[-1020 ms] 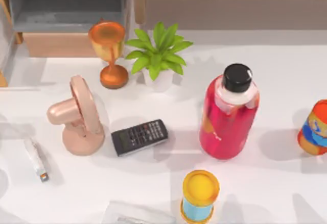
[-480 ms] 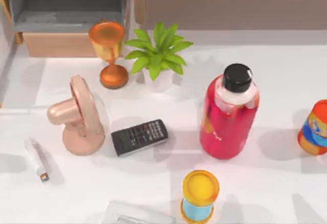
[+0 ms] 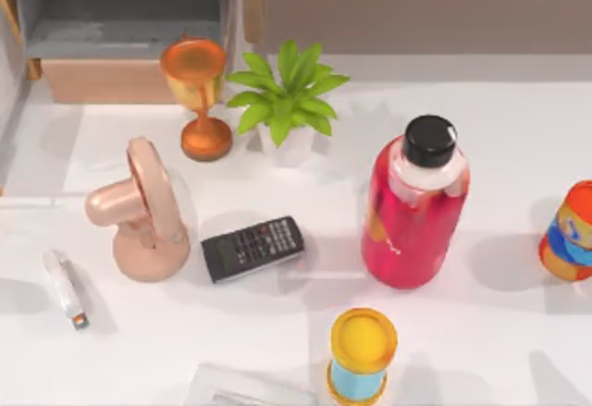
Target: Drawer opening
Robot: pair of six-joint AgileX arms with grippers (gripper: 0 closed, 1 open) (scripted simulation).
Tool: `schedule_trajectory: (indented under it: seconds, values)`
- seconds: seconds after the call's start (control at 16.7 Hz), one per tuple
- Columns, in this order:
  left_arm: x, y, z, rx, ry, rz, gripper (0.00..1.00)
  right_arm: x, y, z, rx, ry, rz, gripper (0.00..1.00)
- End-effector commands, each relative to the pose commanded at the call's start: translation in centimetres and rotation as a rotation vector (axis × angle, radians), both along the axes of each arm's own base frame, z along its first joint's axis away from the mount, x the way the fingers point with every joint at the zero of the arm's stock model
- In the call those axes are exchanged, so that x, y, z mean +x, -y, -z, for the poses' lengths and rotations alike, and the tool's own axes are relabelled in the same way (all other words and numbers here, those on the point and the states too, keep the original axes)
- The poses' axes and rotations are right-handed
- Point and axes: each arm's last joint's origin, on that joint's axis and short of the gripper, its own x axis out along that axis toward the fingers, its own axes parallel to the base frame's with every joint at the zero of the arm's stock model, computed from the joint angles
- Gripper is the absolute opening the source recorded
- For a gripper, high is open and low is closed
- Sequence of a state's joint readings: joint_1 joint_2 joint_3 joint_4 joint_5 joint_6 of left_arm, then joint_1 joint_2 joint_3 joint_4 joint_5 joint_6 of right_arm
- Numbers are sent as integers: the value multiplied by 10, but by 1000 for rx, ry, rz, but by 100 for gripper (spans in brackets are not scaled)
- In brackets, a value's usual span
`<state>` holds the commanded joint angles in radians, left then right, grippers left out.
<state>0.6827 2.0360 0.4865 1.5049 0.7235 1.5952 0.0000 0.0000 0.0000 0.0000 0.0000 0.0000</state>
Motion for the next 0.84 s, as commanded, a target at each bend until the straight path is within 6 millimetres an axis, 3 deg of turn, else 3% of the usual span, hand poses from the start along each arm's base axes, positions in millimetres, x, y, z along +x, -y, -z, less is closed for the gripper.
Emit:
schedule_trajectory:
  seconds: [0.48,0.84]
  values:
    - [0,0,0,0,0,0,98,0,0,0,0,0,0,100]
    - [0,0,0,0,0,0,100,0,0,0,0,0,0,100]
